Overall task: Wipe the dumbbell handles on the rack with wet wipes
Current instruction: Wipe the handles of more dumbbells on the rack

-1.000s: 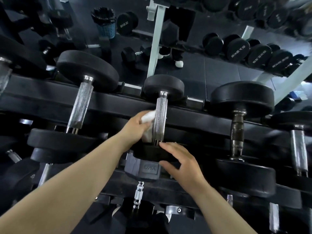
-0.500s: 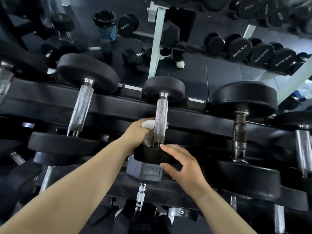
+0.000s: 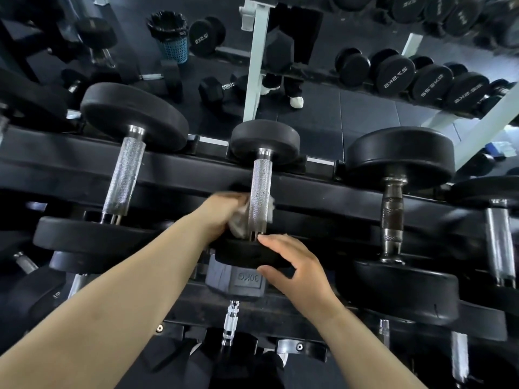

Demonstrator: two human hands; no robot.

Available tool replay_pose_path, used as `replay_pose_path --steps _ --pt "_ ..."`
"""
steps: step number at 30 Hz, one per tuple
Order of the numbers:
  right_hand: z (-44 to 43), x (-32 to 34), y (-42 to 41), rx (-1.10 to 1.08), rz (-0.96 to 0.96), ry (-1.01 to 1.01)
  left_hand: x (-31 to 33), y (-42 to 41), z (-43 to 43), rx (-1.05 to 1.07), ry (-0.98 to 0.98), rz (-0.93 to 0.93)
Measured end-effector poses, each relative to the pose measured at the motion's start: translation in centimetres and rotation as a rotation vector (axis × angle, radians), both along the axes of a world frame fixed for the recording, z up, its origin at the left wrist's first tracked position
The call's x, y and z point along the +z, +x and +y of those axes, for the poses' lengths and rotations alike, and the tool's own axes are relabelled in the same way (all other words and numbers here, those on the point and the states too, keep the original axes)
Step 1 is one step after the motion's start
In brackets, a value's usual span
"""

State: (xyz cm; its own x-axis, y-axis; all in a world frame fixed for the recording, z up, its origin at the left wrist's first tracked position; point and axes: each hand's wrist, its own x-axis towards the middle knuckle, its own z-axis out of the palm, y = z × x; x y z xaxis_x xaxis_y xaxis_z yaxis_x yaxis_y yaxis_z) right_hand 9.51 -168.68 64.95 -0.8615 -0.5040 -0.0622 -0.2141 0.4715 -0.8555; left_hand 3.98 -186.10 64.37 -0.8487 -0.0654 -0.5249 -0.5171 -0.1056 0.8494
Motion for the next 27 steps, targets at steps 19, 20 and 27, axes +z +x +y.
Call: replay_pose_path --steps 19,20,27 --pt "0.3 -0.1 -0.4 0.042 -0.030 0.025 0.1 -1.3 0.6 0.049 0.081 0.070" --pt "0.3 -0.1 -0.4 0.043 -0.022 0.017 -0.1 -0.7 0.7 0.014 0.059 0.079" --pt "0.5 -0.1 -0.6 0.104 0.032 -0.019 0.6 1.5 0.4 -0.082 -0.174 0.014"
